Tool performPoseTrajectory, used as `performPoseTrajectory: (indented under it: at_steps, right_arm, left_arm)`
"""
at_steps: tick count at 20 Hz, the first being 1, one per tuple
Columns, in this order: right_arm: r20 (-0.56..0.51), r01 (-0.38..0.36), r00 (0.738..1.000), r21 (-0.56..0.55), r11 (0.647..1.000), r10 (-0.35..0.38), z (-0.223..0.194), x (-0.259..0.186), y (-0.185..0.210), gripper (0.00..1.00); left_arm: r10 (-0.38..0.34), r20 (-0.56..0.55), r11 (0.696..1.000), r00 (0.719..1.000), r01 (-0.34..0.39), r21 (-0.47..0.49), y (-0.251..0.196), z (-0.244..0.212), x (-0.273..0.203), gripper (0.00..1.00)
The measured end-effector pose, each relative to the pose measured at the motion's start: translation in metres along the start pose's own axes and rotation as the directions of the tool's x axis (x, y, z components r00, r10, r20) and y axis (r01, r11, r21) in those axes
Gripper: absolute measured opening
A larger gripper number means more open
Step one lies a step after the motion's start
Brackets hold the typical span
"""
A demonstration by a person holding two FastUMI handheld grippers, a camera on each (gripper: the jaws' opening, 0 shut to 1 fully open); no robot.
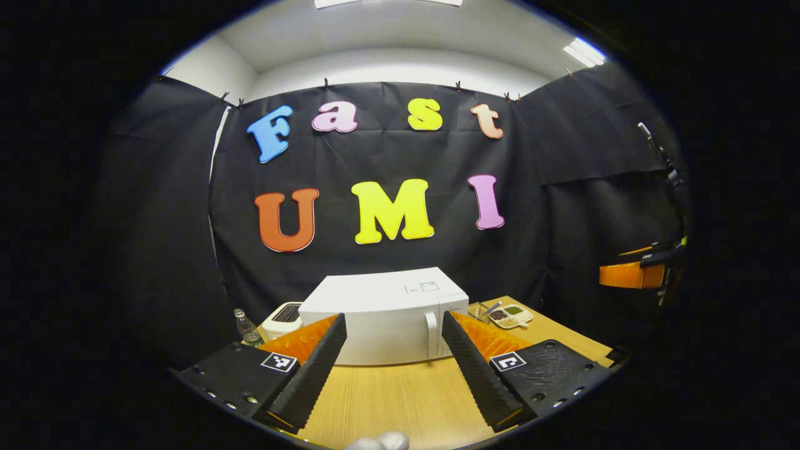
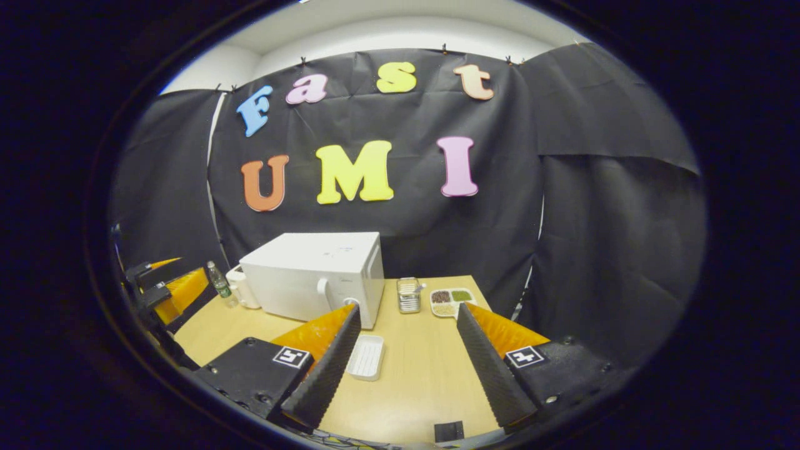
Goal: Open the microwave oven with the left hand, put the food in, and close the microwave oven.
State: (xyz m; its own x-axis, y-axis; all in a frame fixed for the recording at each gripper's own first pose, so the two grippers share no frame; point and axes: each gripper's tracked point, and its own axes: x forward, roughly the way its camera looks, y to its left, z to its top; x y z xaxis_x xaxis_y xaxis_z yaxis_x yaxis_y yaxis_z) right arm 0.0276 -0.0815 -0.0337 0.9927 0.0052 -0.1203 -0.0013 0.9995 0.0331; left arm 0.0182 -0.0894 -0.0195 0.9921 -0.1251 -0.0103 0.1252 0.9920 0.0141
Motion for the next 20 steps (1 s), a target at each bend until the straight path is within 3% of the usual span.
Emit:
performPoseTrajectory:
  at_steps: [1,2,3,6,7,8,9,13,19,20]
  right_arm:
    - [0.014,0.008,1.0,-0.008,1.0,-0.008,0.004,-0.01,0.004,0.99]
    - [0.022,0.012,1.0,-0.001,1.0,-0.012,0.006,-0.019,0.009,0.91]
    - [0.03,0.007,1.0,0.009,1.0,-0.007,0.009,-0.028,0.016,0.99]
    - [0.06,0.032,0.998,0.006,0.999,-0.033,0.015,-0.053,0.026,0.99]
    - [0.064,0.031,0.997,0.011,0.999,-0.031,0.017,-0.059,0.031,0.91]
    - [0.07,0.028,0.997,0.01,1.0,-0.029,0.017,-0.064,0.037,0.99]
    - [0.074,0.025,0.997,0.008,1.0,-0.026,0.019,-0.069,0.041,0.99]
    - [0.091,0.001,0.996,-0.009,1.0,0.0,0.027,-0.077,0.056,0.99]
    - [0.12,-0.012,0.993,-0.022,1.0,0.014,0.041,-0.078,0.064,0.99]
    - [0.119,-0.006,0.993,-0.021,1.0,0.009,0.042,-0.078,0.062,0.99]
  left_arm:
    - [0.008,0.011,1.0,1.0,-0.008,-0.002,0.007,0.008,-0.012,0.96]
    - [0.018,0.02,1.0,1.0,-0.018,-0.004,0.014,0.014,-0.023,0.96]
    - [0.028,0.023,1.0,0.999,-0.027,-0.01,0.02,0.018,-0.033,0.96]
    - [0.031,0.021,0.999,0.999,-0.03,-0.041,0.036,0.024,-0.057,0.96]
    - [0.045,0.01,0.998,0.999,-0.045,-0.046,0.043,0.024,-0.063,0.96]
    - [0.061,-0.001,0.997,0.998,-0.061,-0.041,0.053,0.023,-0.069,0.96]
    - [0.071,-0.001,0.996,0.997,-0.071,-0.045,0.059,0.026,-0.073,0.96]
    - [0.105,0.007,0.991,0.994,-0.104,-0.083,0.07,0.036,-0.08,0.96]
    - [0.111,0.011,0.993,0.994,-0.111,-0.045,0.07,0.039,-0.076,0.96]
    - [0.11,0.012,0.993,0.994,-0.11,-0.038,0.069,0.039,-0.076,0.88]
